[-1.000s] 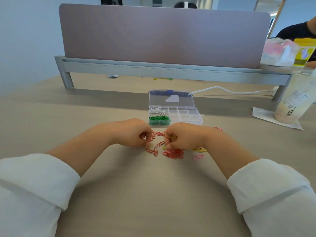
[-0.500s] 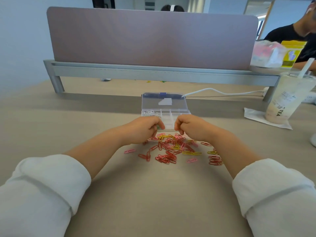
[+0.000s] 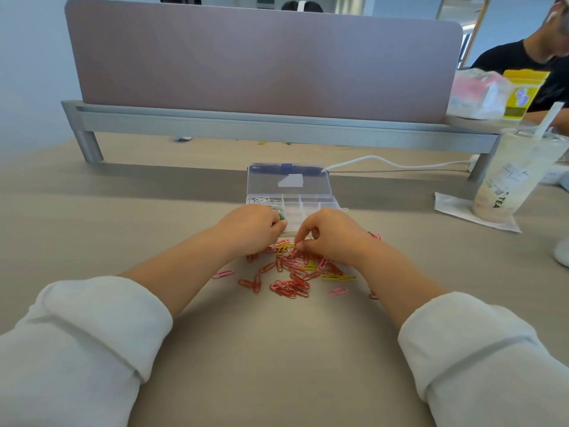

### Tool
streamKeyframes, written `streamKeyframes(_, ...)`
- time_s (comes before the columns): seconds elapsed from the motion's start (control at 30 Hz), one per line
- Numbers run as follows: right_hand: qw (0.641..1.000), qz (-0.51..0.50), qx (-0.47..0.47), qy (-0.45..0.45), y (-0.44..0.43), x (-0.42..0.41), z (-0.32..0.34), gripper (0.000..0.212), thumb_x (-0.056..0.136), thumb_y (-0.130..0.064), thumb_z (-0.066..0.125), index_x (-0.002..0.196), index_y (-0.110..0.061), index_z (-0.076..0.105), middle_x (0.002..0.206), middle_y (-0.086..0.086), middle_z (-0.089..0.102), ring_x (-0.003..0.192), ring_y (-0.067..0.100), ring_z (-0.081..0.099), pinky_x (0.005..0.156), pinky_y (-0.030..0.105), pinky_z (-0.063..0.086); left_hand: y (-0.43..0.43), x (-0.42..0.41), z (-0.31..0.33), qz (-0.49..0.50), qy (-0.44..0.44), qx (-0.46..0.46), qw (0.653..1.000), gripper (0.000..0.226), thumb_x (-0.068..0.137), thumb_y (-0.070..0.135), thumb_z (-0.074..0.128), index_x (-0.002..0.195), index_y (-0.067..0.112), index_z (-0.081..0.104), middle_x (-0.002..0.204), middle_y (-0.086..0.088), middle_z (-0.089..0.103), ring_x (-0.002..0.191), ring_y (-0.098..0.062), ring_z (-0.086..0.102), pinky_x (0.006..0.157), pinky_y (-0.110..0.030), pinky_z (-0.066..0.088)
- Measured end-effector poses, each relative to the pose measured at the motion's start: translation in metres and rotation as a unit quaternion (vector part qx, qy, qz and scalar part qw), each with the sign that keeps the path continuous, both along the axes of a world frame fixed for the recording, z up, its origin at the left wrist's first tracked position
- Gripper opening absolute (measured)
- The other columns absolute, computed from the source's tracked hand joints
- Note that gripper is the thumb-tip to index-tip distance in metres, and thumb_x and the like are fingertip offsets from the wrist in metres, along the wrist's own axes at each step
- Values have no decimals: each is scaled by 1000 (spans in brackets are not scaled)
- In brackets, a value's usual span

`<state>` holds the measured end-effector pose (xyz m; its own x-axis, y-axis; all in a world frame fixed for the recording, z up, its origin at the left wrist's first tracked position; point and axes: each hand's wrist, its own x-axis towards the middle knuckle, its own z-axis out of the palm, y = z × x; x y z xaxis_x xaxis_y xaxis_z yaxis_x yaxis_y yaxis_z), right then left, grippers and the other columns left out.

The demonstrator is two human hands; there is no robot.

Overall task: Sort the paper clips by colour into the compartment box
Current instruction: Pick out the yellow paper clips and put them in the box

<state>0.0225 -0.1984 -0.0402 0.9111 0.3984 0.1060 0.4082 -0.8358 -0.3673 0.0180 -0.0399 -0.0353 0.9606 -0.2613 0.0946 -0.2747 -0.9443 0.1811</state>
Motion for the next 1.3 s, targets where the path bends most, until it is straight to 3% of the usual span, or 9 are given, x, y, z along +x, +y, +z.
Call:
streamKeyframes(0.13, 1000, -14, -21, -8, -3, -2, -2, 13, 88, -27, 60, 94, -22, 71, 69, -15, 44, 78, 11, 46, 71, 27, 41, -2, -2, -1, -14, -2, 26, 1000, 27, 84, 48, 58, 92, 23, 64, 73, 10, 48, 75, -14, 47, 66, -25, 36)
streamKeyframes(0.27, 998, -18, -52, 5, -4, -4, -2, 19, 94, -26, 49, 104, -19, 63, 102, -1, 61, 94, 17, 52, 82, 31, 44, -1, -1, -3, -25, 0, 42, 999, 26, 82, 43, 63, 98, 22, 67, 81, 7, 47, 78, -12, 45, 68, -24, 36)
streamKeyframes(0.5, 998, -16, -18, 51, -4, -5, -2, 17, 101, -22, 28, 105, -14, 43, 102, 10, 58, 86, 23, 50, 77, 37, 42, 5, -2, 1, -46, 21, 7, 999, 26, 83, 35, 64, 104, 20, 59, 73, 12, 39, 80, -15, 45, 66, -24, 31)
streamKeyframes(0.57, 998, -13, -6, 61, -4, -5, -2, 14, 101, -19, 30, 104, -16, 43, 104, 10, 58, 86, 22, 49, 75, 35, 42, 7, -2, 3, -49, 23, 18, 998, 27, 83, 35, 65, 104, 21, 59, 70, 15, 36, 78, -12, 41, 63, -25, 29)
streamKeyframes(0.73, 997, 3, 9, 74, -4, -6, -2, 34, 97, -7, 33, 119, -23, 54, 121, 5, 58, 89, 11, 44, 75, 23, 35, 9, -1, 3, -60, 28, 45, 997, 19, 85, 33, 62, 101, 23, 66, 69, 17, 37, 73, -9, 41, 53, -16, 28)
streamKeyframes(0.87, 997, 2, 10, 73, -4, -7, 0, 31, 95, -4, 32, 104, -21, 57, 98, -2, 51, 88, 13, 44, 71, 22, 34, 9, 0, 3, -58, 42, 48, 996, 18, 87, 32, 61, 101, 21, 65, 70, 16, 38, 70, -8, 40, 53, -17, 28)
streamKeyframes(1.0, 996, 0, 35, 77, -4, -7, 2, 21, 95, -11, 33, 92, -19, 52, 92, -4, 51, 86, 14, 46, 75, 25, 34, 9, -1, 4, -50, 65, 40, 996, 13, 88, 33, 58, 94, 21, 60, 71, 12, 42, 68, -8, 42, 53, -17, 29)
streamKeyframes(1.13, 997, 8, 50, 57, -11, -7, 6, 8, 89, -21, 52, 85, -19, 58, 71, -7, 51, 60, 8, 46, 56, 23, 40, 6, -4, 4, -36, 61, 0, 997, 14, 95, 30, 45, 89, 18, 48, 77, 4, 51, 74, -16, 48, 60, -27, 33)
streamKeyframes(1.3, 993, 31, 40, 109, -19, -9, 12, 9, 80, -13, 67, 78, -22, 66, 53, -7, 45, 34, 4, 43, 53, 26, 45, -2, -10, -1, -46, 40, -93, 994, 15, 99, 25, 32, 89, 15, 37, 74, 0, 50, 63, -16, 43, 53, -25, 34)
